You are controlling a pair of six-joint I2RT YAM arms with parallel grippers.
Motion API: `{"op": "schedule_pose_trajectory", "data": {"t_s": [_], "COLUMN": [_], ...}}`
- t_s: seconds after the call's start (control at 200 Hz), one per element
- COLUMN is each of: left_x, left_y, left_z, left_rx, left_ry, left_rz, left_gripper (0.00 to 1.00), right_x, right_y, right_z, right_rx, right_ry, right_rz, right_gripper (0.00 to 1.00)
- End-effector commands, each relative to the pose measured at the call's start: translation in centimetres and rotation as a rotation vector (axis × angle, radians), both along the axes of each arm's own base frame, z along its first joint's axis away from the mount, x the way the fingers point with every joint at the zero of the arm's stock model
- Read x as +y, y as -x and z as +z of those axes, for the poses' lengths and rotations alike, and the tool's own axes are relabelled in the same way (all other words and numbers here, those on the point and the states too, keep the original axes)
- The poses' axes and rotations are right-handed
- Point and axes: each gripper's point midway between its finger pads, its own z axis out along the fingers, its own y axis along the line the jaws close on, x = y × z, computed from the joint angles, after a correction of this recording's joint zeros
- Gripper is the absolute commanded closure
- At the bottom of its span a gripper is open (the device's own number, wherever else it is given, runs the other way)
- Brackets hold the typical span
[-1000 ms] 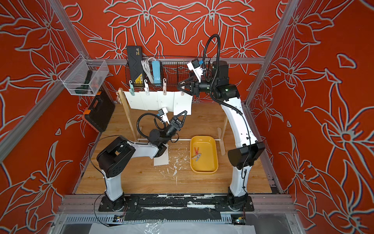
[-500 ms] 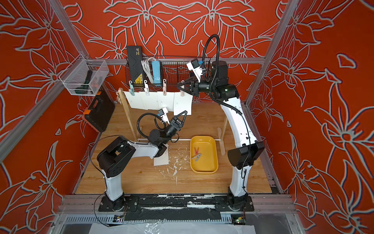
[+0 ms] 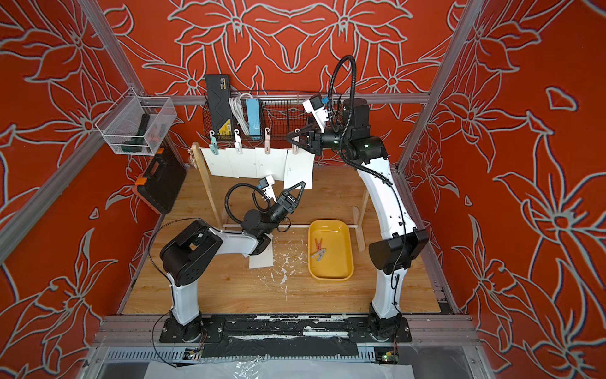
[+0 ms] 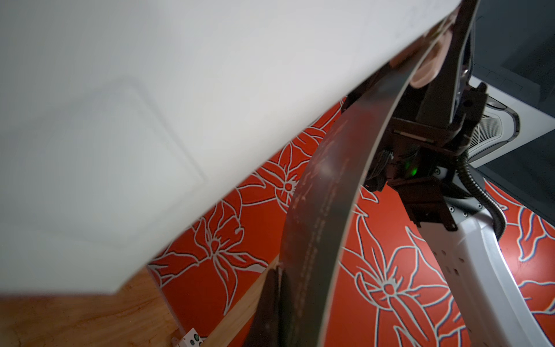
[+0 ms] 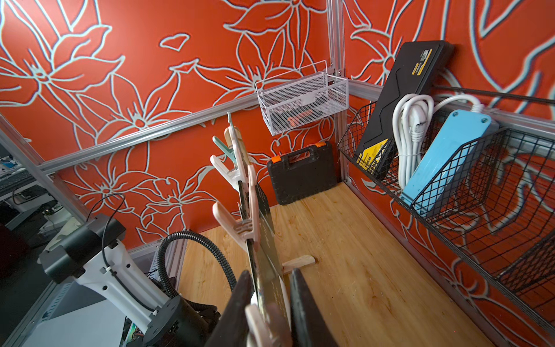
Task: Remove the postcards from the strings
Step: Remove the clamp from the clothesline.
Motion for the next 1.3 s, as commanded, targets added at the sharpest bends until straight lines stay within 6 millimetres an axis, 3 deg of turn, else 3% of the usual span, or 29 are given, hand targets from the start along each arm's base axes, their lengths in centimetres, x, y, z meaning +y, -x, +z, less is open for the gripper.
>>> {"op": "schedule_pose_trajectory", "data": {"t_s": [0.0, 0.831, 1.091, 1.296], "left_x": [1.7, -0.4, -0.4, 0.5], "left_y": [3.0, 5.0, 5.5, 6.3], "left_z": [4.1, 1.7, 0.8, -0.3], "left_rx": [-0.172, -0.127, -0.102, -0.063], "left_ry": [0.137, 0.088, 0.074, 0.054], "left_rz": [-0.029, -0.110, -0.120, -0.118], "left_gripper": [1.00, 1.00, 1.00, 1.00], "right_x": [-0.2, -1.6, -2.1, -3.0], "right_y": [0.6, 2.2, 2.2, 4.1], "right_z": [2.4, 6.3, 6.0, 6.3], "right_rx": [-0.076, -0.186, -0.189, -0.213], "right_ry": [-0.027, -0.054, -0.029, -0.024], "right_rz": [-0.026, -0.107, -0.145, -0.173], "right_gripper": [0.82, 0.82, 0.81, 0.81]}}
